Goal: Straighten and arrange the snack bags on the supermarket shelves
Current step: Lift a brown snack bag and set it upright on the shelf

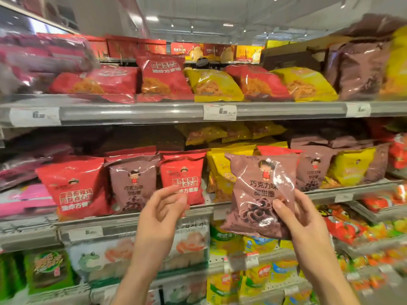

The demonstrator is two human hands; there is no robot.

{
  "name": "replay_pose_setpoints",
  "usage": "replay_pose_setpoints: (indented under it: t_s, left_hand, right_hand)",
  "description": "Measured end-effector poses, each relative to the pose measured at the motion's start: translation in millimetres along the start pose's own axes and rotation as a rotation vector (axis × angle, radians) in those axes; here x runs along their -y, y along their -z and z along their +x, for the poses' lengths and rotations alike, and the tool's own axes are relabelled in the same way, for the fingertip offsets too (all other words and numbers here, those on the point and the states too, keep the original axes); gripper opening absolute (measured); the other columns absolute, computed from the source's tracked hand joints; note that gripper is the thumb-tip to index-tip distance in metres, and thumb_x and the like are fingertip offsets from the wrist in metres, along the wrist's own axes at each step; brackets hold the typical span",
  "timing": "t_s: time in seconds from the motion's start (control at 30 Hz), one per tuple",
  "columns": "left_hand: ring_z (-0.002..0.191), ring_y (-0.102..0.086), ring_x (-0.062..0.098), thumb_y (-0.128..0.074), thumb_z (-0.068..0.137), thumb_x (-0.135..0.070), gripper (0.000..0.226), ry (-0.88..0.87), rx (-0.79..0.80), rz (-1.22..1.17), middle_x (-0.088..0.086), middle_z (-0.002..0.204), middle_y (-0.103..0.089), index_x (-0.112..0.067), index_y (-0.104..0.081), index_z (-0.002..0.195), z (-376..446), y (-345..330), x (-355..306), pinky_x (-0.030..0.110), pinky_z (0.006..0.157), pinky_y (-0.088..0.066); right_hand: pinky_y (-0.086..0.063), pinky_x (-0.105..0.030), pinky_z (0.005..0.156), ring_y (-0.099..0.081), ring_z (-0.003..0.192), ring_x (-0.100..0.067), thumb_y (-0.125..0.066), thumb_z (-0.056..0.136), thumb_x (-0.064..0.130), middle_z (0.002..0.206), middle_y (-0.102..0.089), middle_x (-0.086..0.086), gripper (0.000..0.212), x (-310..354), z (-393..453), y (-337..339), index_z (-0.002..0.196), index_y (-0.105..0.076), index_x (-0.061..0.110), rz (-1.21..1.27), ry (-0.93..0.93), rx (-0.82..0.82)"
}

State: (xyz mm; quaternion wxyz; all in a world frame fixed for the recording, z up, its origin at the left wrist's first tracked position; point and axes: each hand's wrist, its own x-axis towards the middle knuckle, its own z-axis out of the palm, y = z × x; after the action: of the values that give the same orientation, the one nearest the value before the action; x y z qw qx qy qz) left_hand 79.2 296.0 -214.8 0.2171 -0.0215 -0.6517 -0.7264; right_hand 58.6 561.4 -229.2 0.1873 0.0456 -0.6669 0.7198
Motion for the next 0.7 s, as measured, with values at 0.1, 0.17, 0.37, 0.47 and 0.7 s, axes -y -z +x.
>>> replay_pose_setpoints:
  t_s: [0.1,0.17,0.37,0.47,0.7]
  left_hand:
    - [0.094,-0.074,0.015,-0.068,0.093,-0.015,0.022,0.033,0.007,0.002,0.003,0.100,-0.077,-0.016,-0.069,0.115,-8,-45,4,0.017,0.078,-0.057]
    - [0.092,-0.074,0.014,-0.067,0.093,-0.011,0.022,0.047,0.007,-0.014,0.007,0.101,-0.077,-0.014,-0.069,0.114,-13,-73,5,0.018,0.078,-0.058]
    - [0.088,-0.074,0.015,-0.069,0.089,-0.014,0.027,0.060,0.014,-0.049,0.016,0.102,-0.075,-0.010,-0.067,0.116,-14,-132,5,0.019,0.075,-0.059]
    - [0.096,-0.074,0.026,-0.068,0.090,-0.016,0.025,0.060,0.031,-0.042,0.016,0.105,-0.075,-0.014,-0.068,0.115,-5,-151,7,0.023,0.078,-0.060]
    - [0.091,-0.076,0.020,-0.067,0.093,-0.011,0.019,0.043,0.089,-0.095,0.011,0.102,-0.077,-0.018,-0.069,0.110,25,-191,9,0.026,0.083,-0.061]
  right_hand:
    - [-0.053,-0.023,0.091,-0.065,0.117,0.003,-0.081,0.062,0.071,0.124,-0.071,0.021,0.071,-3,11,52,0.125,-0.063,0.045,-0.016,-0.016,0.008]
    - [-0.057,-0.021,0.090,-0.065,0.119,-0.001,-0.081,0.061,0.076,0.126,-0.072,0.015,0.079,-4,21,82,0.128,-0.063,0.038,-0.035,-0.028,-0.007]
    - [-0.057,-0.036,0.095,-0.065,0.121,-0.004,-0.085,0.055,0.077,0.127,-0.071,0.016,0.088,-12,46,140,0.130,-0.061,0.038,-0.019,-0.066,-0.062]
    - [-0.052,-0.025,0.094,-0.063,0.120,0.004,-0.086,0.050,0.079,0.128,-0.069,0.021,0.081,-11,57,153,0.122,-0.064,0.048,-0.005,-0.059,-0.089]
    - [-0.051,-0.032,0.102,-0.063,0.123,-0.001,-0.088,0.049,0.075,0.126,-0.071,0.020,0.083,7,80,173,0.123,-0.066,0.044,-0.011,0.010,-0.141]
